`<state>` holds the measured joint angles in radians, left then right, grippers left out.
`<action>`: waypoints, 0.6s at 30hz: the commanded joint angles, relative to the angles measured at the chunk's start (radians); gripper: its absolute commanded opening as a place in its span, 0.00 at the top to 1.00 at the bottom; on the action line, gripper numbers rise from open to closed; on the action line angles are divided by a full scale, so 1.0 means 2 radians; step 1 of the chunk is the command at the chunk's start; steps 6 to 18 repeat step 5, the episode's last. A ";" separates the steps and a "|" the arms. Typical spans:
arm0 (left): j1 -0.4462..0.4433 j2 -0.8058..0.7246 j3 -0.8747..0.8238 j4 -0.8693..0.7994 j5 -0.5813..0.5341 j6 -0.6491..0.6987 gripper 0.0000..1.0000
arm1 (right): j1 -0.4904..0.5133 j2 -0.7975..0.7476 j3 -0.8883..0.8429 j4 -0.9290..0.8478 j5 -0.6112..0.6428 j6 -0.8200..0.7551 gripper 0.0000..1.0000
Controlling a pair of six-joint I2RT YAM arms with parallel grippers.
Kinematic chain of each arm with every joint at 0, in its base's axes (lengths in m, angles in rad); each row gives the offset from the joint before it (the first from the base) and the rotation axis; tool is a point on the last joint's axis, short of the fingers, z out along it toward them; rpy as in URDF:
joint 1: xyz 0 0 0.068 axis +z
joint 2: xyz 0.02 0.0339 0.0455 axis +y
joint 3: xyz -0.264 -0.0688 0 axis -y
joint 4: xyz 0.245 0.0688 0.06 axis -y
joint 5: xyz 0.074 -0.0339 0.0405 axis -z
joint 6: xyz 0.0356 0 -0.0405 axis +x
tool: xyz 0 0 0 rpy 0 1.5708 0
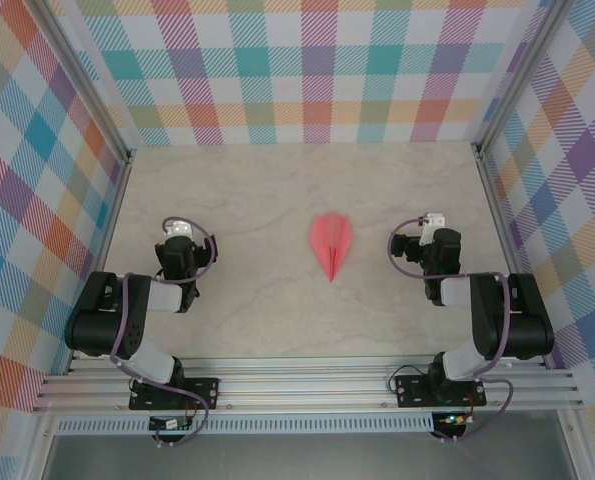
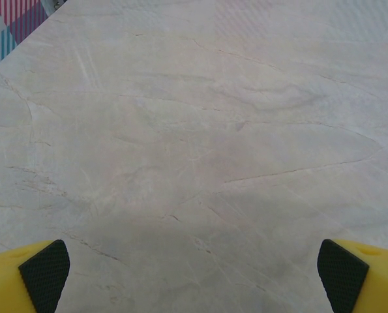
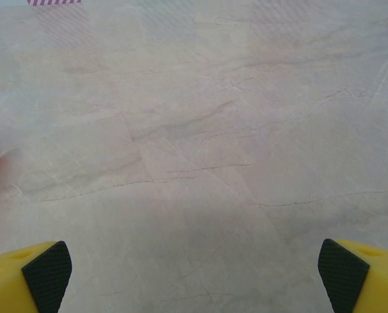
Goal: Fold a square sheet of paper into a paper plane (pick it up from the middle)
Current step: Reset both arms
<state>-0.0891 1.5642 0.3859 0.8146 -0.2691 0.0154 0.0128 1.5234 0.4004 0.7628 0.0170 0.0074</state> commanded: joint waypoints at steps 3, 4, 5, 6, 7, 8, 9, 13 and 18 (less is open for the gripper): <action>0.001 -0.002 0.010 0.009 0.024 -0.008 0.00 | 0.000 0.001 0.010 0.016 -0.011 0.001 0.00; 0.001 -0.002 0.010 0.008 0.024 -0.009 0.00 | 0.000 0.001 0.010 0.015 -0.011 0.000 0.00; 0.001 -0.002 0.009 0.008 0.025 -0.009 0.00 | -0.001 0.001 0.009 0.016 -0.011 0.001 0.00; 0.001 -0.002 0.009 0.008 0.025 -0.009 0.00 | -0.001 0.001 0.009 0.016 -0.011 0.001 0.00; 0.001 -0.002 0.009 0.008 0.025 -0.009 0.00 | -0.001 0.001 0.009 0.016 -0.011 0.001 0.00; 0.001 -0.002 0.009 0.008 0.025 -0.009 0.00 | -0.001 0.001 0.009 0.016 -0.011 0.001 0.00; 0.001 -0.002 0.009 0.008 0.025 -0.009 0.00 | -0.001 0.001 0.009 0.016 -0.011 0.001 0.00; 0.001 -0.002 0.009 0.008 0.025 -0.009 0.00 | -0.001 0.001 0.009 0.016 -0.011 0.001 0.00; 0.001 -0.002 0.009 0.008 0.025 -0.009 0.00 | -0.001 0.001 0.009 0.016 -0.011 0.001 0.00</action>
